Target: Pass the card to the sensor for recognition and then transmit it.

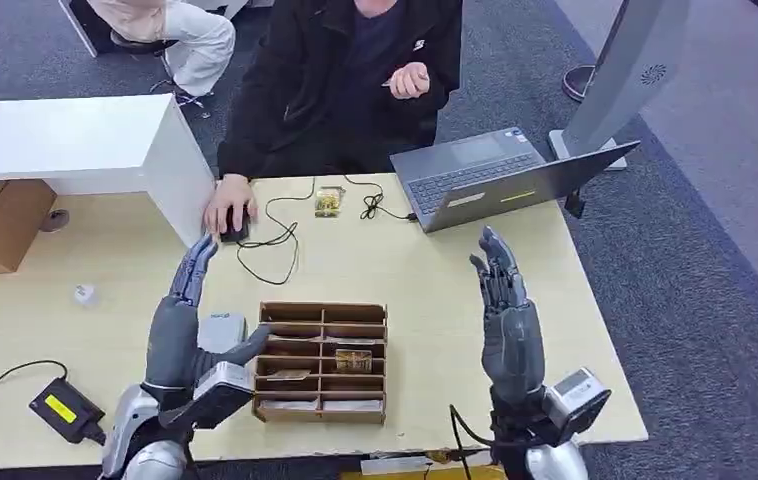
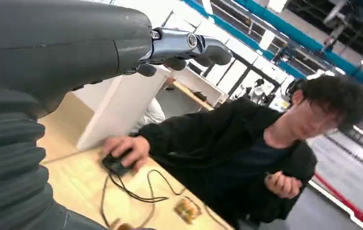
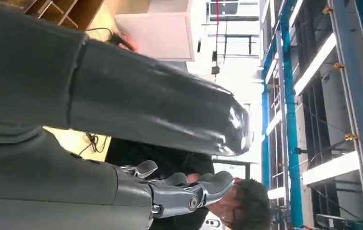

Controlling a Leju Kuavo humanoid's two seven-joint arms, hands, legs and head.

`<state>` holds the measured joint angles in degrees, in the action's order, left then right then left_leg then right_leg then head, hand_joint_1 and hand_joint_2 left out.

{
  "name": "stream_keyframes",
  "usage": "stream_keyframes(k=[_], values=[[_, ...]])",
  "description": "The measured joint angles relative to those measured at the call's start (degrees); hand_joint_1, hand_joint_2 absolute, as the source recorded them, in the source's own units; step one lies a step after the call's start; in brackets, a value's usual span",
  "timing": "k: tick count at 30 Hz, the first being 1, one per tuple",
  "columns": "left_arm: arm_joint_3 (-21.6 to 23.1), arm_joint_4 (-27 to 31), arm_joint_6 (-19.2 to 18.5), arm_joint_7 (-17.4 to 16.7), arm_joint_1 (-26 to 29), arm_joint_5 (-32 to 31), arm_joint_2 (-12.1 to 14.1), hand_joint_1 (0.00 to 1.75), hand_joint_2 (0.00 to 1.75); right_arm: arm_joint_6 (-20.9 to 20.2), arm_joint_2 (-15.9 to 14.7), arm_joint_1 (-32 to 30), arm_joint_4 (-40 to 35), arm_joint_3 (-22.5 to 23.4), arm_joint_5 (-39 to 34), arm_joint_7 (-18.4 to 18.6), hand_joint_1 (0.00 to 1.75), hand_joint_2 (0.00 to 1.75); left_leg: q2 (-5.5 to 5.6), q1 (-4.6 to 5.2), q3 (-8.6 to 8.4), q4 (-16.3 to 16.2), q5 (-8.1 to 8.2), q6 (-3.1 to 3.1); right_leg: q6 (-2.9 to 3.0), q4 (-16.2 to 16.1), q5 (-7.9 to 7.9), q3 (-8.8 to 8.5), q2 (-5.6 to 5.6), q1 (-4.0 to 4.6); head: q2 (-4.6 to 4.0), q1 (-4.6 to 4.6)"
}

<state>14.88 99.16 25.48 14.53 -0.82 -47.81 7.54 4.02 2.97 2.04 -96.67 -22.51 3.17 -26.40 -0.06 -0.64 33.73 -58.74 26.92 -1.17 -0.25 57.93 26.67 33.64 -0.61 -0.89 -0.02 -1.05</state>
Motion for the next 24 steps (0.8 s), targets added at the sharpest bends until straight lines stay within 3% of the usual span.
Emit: stream_keyframes(k=[5,14,24], values=[[0.0,0.2,-0.9,-1.5,0.3,-4.7,1.6,0.0,1.75,-0.4,0.0,-0.2,-0.3,0.7,0.1,0.0,0.0,0.0,0.0,0.01,0.0,0.0,0.0,0.0,0.0,0.0,0.0,0.0,0.0,-0.01,0.0,0.02],[0.0,0.3,-3.0,-2.5,0.0,-7.3,3.2,0.0,1.75,-1.6,0.0,-0.2,-0.7,0.9,0.2,0.0,0.0,0.0,0.0,0.0,-0.01,0.0,0.0,0.0,0.0,0.0,0.0,0.02,0.0,0.0,0.0,0.0],[0.0,0.1,-3.4,-2.5,-0.4,-7.5,3.3,0.0,1.75,-1.7,0.0,-0.1,-0.7,0.9,0.2,0.0,0.0,0.0,0.0,0.0,-0.01,0.0,0.0,0.0,0.0,0.0,0.0,0.01,0.0,0.0,0.0,0.02]])
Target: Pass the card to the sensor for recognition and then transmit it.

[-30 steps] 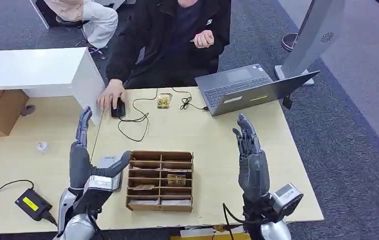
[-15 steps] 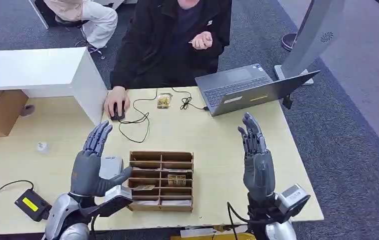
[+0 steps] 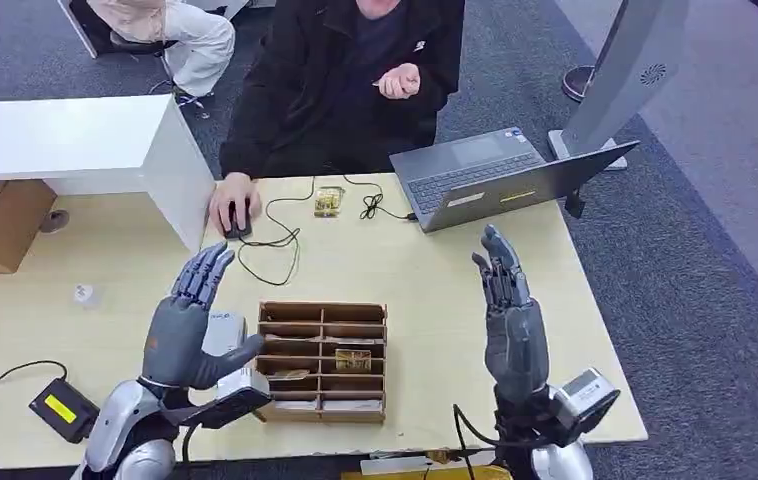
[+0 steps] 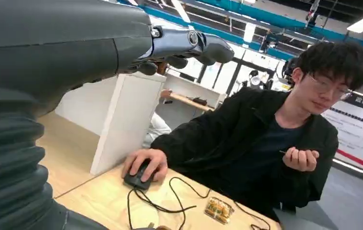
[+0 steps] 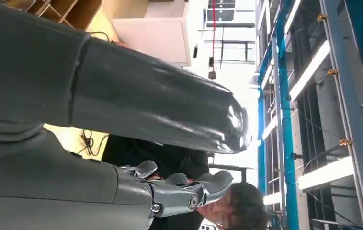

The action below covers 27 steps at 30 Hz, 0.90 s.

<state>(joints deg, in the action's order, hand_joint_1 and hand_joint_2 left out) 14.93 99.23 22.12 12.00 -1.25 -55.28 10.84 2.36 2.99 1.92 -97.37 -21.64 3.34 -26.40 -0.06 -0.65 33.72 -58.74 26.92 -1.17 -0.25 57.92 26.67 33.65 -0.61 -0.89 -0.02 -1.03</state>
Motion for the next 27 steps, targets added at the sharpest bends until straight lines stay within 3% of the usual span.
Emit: stream_keyframes(k=[8,27], values=[[2.1,-5.1,-2.4,0.6,-4.9,1.5,-0.1,0.0,1.75,-1.0,0.0,1.0,0.0,-0.2,-0.2,0.1,0.0,0.0,0.0,0.01,0.0,0.0,0.0,0.0,-0.01,0.0,-0.01,0.0,0.0,-0.01,0.0,0.0],[4.2,-8.5,-4.8,1.5,-6.6,4.8,-1.2,0.0,1.75,-1.1,0.0,2.7,0.2,-1.0,-0.4,0.6,0.0,0.0,0.0,0.01,0.0,0.0,0.0,0.0,-0.01,0.0,-0.01,0.0,0.0,-0.01,0.0,-0.02]])
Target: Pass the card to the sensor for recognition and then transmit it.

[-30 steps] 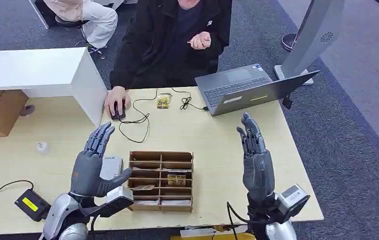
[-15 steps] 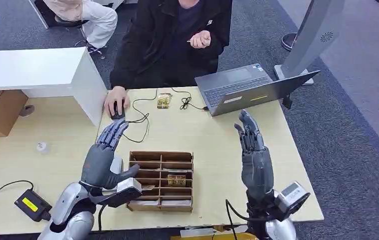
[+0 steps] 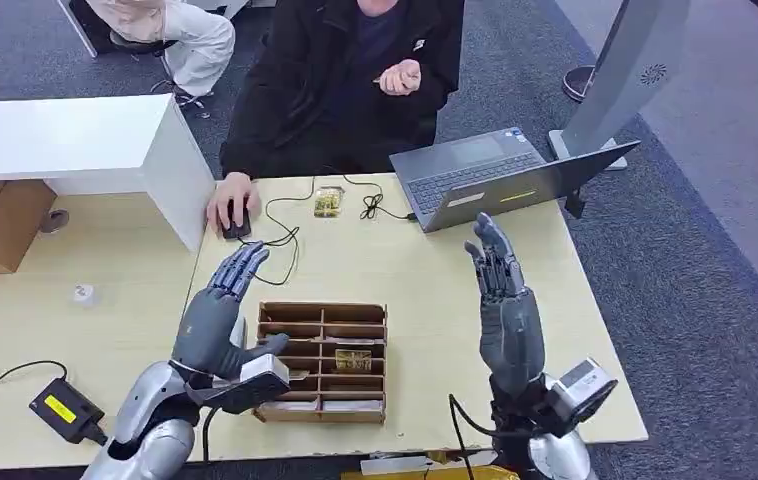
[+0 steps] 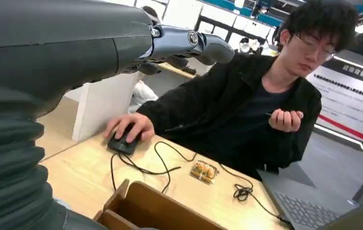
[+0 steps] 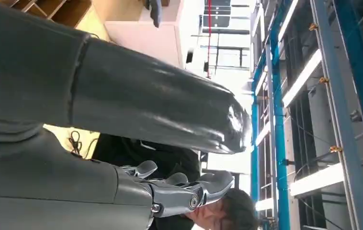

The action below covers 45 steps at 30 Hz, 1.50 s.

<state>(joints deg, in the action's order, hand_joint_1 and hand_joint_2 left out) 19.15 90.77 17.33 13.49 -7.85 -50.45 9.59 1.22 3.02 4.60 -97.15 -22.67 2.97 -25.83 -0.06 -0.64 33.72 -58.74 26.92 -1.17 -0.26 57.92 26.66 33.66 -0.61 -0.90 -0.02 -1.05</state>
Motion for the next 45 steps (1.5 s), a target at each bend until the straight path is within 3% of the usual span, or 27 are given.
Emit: stream_keyframes(k=[21,22,45], values=[[3.3,-7.8,-2.8,-2.1,-3.0,-2.0,-1.2,0.0,1.75,-0.7,0.5,1.0,1.4,-0.9,-0.3,0.6,0.0,0.0,0.0,0.0,0.0,0.0,0.0,0.0,0.0,0.0,0.0,0.0,0.0,0.0,0.0,0.0],[3.3,-8.0,-2.8,-2.2,-3.1,-2.1,-1.2,1.75,1.75,-0.7,0.5,1.0,1.4,-0.9,-0.3,0.6,0.0,0.0,0.0,0.0,0.0,0.0,0.0,0.0,0.0,0.0,0.0,0.0,0.0,0.0,0.0,0.0],[4.1,-9.9,-2.8,-2.7,-4.3,-3.7,-1.2,1.75,1.75,-0.9,0.6,1.1,1.8,-1.0,-0.4,0.6,0.0,0.0,0.0,0.0,0.0,0.0,0.0,0.0,0.0,0.0,0.0,-0.01,0.0,0.0,0.0,0.0]])
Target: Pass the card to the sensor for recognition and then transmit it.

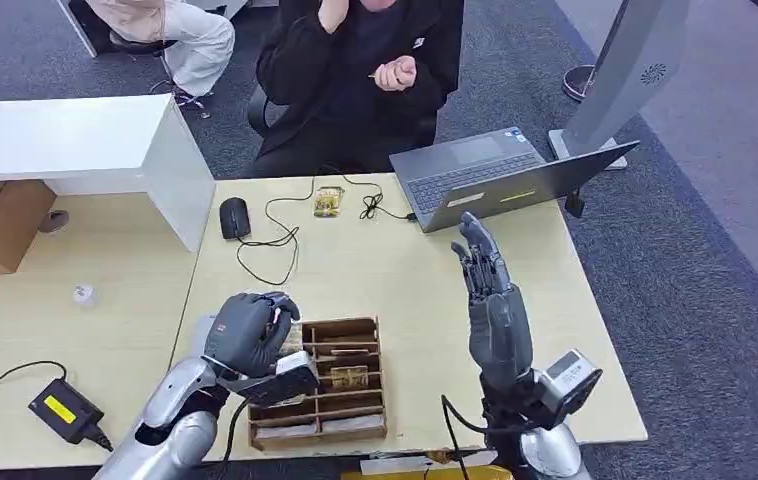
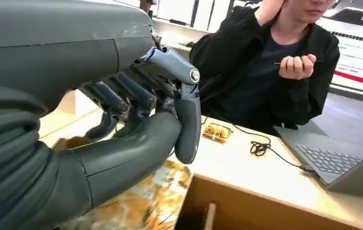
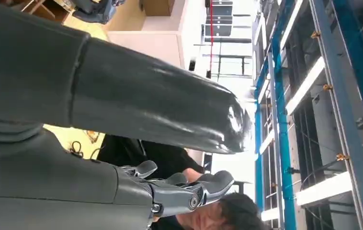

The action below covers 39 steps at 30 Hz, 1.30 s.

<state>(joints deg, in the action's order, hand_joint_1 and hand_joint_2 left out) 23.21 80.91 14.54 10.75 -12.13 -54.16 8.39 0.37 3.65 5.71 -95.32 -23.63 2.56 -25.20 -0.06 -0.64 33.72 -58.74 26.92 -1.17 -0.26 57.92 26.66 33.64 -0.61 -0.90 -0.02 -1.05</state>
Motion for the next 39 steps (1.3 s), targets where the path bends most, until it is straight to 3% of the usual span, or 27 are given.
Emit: stream_keyframes(k=[17,23,26,28,31,35,39], values=[[0.0,0.0,3.8,-1.4,0.7,0.1,-0.9,1.75,1.75,0.0,0.0,0.0,0.0,0.0,0.0,0.1,0.0,0.0,0.01,0.0,-0.01,0.0,0.0,0.0,0.0,0.0,0.0,-0.02,0.01,0.0,0.0,0.0],[-0.5,0.1,9.2,-2.2,1.8,-1.1,-2.3,1.75,1.75,0.2,0.0,-0.2,0.0,0.0,0.1,0.2,0.0,0.0,0.01,0.0,0.0,0.0,-0.01,0.01,0.0,0.0,0.0,-0.02,0.01,0.0,0.0,0.02],[-1.5,0.8,15.1,-1.7,2.8,-2.1,-3.4,1.75,1.75,0.5,0.0,-0.5,0.0,0.0,0.3,0.2,0.0,0.0,0.01,0.0,0.0,0.0,0.0,0.01,0.0,0.0,0.0,-0.02,0.01,0.0,0.0,0.02],[-2.2,1.8,19.8,-0.9,3.6,-3.9,-4.2,1.75,1.75,1.0,0.0,-0.6,0.0,0.0,0.3,0.2,0.0,0.0,0.01,0.0,0.0,0.0,0.0,0.01,0.0,0.0,0.0,-0.02,0.01,0.0,0.0,0.0],[-3.0,3.5,23.8,-0.3,4.7,-7.9,-5.2,1.75,1.75,1.6,0.0,-0.8,0.0,-0.1,0.3,0.0,0.0,0.0,0.01,0.0,0.01,0.0,0.0,0.01,0.0,0.0,0.0,-0.01,0.01,-0.01,0.0,0.0],[-6.1,7.5,25.0,4.5,6.8,-15.4,-8.5,1.75,1.75,2.5,0.0,-0.8,0.0,-0.3,0.0,-0.2,0.0,0.0,0.01,0.01,0.02,0.0,0.0,0.01,-0.01,0.0,0.0,-0.02,0.01,-0.01,0.0,0.02],[-9.4,11.7,25.1,10.1,8.2,-18.0,-12.2,1.75,1.75,2.9,0.0,-0.8,0.0,-0.6,-0.5,-0.3,0.0,0.0,0.01,0.01,0.02,0.0,0.0,0.01,-0.01,0.0,0.0,-0.02,0.01,-0.02,0.0,0.02]])
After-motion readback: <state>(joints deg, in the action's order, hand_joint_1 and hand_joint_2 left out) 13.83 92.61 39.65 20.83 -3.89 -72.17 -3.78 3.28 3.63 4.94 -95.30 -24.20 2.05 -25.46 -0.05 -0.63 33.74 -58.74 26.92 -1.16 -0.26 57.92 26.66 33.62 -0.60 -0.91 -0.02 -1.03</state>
